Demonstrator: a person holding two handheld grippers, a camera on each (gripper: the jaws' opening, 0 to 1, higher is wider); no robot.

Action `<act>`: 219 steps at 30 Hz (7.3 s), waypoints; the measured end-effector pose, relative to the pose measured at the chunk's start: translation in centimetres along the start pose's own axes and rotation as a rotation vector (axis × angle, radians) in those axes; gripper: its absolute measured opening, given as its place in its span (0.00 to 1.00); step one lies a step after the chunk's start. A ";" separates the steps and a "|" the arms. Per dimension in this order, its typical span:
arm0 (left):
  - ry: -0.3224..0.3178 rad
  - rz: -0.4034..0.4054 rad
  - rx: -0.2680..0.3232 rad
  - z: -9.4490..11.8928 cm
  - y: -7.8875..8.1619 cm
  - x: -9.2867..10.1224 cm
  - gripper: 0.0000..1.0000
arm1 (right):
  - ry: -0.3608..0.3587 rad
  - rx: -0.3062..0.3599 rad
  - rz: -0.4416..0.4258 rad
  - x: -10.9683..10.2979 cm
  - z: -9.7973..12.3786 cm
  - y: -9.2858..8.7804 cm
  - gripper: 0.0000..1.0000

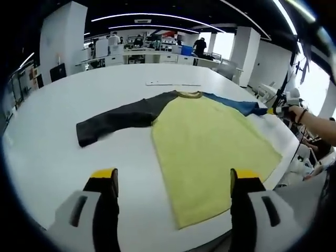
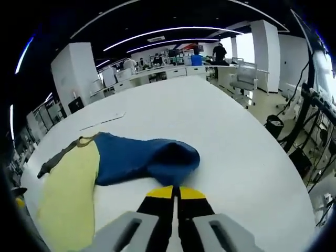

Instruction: Fold the garment on the visible template until the final outline fits inside the template.

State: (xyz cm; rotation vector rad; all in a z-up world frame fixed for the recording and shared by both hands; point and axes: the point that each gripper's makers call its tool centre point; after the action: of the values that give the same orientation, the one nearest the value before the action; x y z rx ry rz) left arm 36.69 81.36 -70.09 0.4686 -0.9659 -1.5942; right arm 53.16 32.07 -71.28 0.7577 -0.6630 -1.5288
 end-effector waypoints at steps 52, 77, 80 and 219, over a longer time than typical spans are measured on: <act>0.014 -0.033 -0.003 0.0 0.6 -0.3 0.79 | -0.241 -0.170 0.205 11.6 -5.0 3.3 0.00; 0.027 -0.029 0.006 0.3 0.8 -0.5 0.77 | -0.179 -0.215 -0.043 8.9 -3.4 -0.7 0.38; 0.030 -0.029 0.005 0.5 0.6 -0.6 0.77 | -0.183 -0.217 -0.035 8.8 -3.4 -1.0 0.33; -0.092 -0.092 -0.033 1.2 -0.7 0.7 0.99 | 0.417 -0.162 0.544 -27.8 -3.6 6.6 0.00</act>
State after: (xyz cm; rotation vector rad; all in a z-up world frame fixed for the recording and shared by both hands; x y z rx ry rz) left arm 35.18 81.12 -69.76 0.4251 -0.9981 -1.7241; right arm 61.21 59.24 -66.03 0.6746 -0.3810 -0.8790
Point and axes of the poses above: the point that each gripper's makers call its tool centre point, and the gripper's own axes: z roughly backward along the fingers, x roughly to its right, y roughly out of its top, and after that the axes turned 7 degrees about -y, right-handed
